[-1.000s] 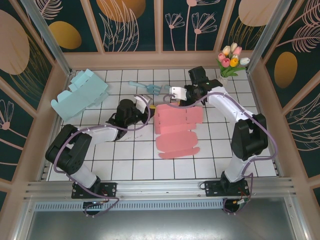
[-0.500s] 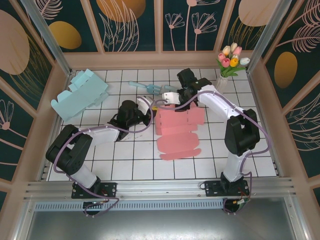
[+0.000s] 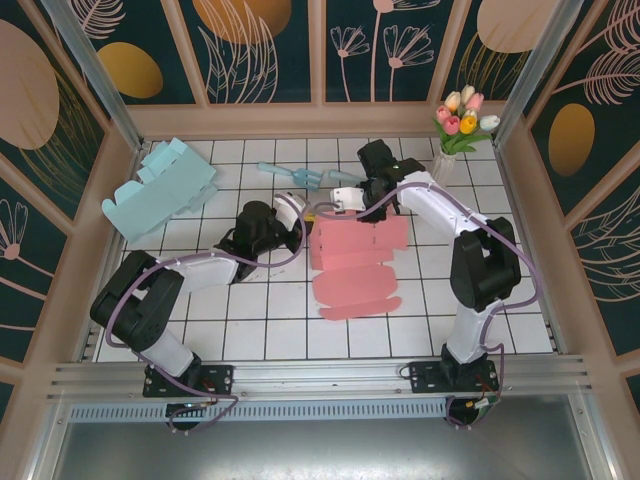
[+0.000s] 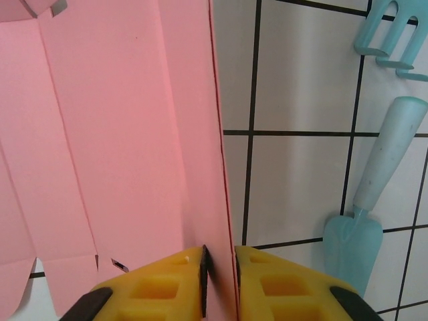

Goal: Fold the paper box

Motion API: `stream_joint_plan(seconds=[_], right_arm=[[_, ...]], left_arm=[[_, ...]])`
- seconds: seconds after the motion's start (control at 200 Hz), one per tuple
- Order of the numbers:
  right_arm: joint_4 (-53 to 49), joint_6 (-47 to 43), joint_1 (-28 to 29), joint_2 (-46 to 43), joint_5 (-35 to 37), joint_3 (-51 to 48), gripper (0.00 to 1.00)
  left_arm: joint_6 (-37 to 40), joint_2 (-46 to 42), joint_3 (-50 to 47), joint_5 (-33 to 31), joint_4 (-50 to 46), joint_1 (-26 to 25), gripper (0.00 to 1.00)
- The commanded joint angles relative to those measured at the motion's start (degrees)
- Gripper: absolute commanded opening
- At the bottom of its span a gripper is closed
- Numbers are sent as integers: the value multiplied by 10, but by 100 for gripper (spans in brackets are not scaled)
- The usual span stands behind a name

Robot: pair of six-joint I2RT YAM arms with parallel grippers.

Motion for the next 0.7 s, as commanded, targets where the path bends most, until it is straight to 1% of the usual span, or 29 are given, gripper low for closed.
stream_joint_plan(seconds=[0.0,0.39,0.415,0.54,0.63,0.65,0.695], right_arm=[[-9,-4,-6,-18,11,-14,19],[-12,-2,-5,-8,13,-11,20],[-12,-3,-5,-7,13,-11,18],[-6,-5,-4,-12,14,-20,0],[4,-3,-3,-15,18,-31,0],[8,-1,-3,-17,22,-34,0],[18,5,-3,-20,32,-40,0]], left_arm=[[10,-23,-14,6,28,-3,0],[21,-30,-34,27,58,-4,0],[21,-31,-35,29,60,-4,0],[15,-40,-42,21,71,-5,0],[-9,-47,-44,-11,78,-5,0],[-16,-48,-43,-21,77,-4,6],[-33,-50,-43,-47,72,-5,27]])
